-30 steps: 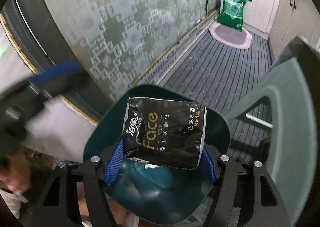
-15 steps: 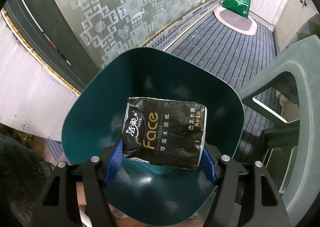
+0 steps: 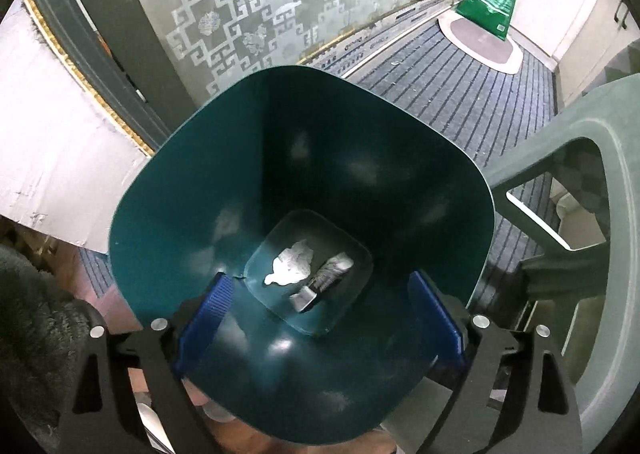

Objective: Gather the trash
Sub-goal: 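Lower the black Face pack into the teal bin and open the right gripper, then grasp the nut shell with the left gripper while the right gripper grasps the wet-wipe pack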

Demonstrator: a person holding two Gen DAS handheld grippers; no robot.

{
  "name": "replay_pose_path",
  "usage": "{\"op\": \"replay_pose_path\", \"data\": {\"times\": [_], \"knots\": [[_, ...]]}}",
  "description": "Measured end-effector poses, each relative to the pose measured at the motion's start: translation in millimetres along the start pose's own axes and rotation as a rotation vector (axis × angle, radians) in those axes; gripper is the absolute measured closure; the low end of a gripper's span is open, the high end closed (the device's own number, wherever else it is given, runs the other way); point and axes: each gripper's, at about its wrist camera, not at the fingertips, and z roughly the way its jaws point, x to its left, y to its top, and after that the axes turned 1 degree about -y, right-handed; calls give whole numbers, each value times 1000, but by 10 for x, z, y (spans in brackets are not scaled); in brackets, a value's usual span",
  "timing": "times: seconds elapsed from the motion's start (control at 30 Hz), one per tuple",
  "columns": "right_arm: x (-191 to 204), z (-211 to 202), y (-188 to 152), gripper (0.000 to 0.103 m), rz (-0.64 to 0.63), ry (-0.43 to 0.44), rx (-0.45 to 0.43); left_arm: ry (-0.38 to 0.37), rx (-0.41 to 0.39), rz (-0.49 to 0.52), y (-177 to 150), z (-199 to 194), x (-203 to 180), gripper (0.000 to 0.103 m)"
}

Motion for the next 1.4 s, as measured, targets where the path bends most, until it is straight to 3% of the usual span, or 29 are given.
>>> {"op": "replay_pose_path", "data": {"times": [0.5, 0.7, 1.03, 1.4], "knots": [[149, -861, 128, 13, -31, 71, -225, -2, -85, -9, 177, -197, -63, 41], [5, -1334, 120, 21, -11, 62, -333, -9, -132, -2, 275, -302, -158, 40], [-594, -2014, -63, 30, 83, 7, -456, -39, -139, 10, 342, -206, -361, 40], [-1423, -2494, -281, 32, 192, -62, -499, -56, -78, 82, 290, 146, -755, 40]]}}
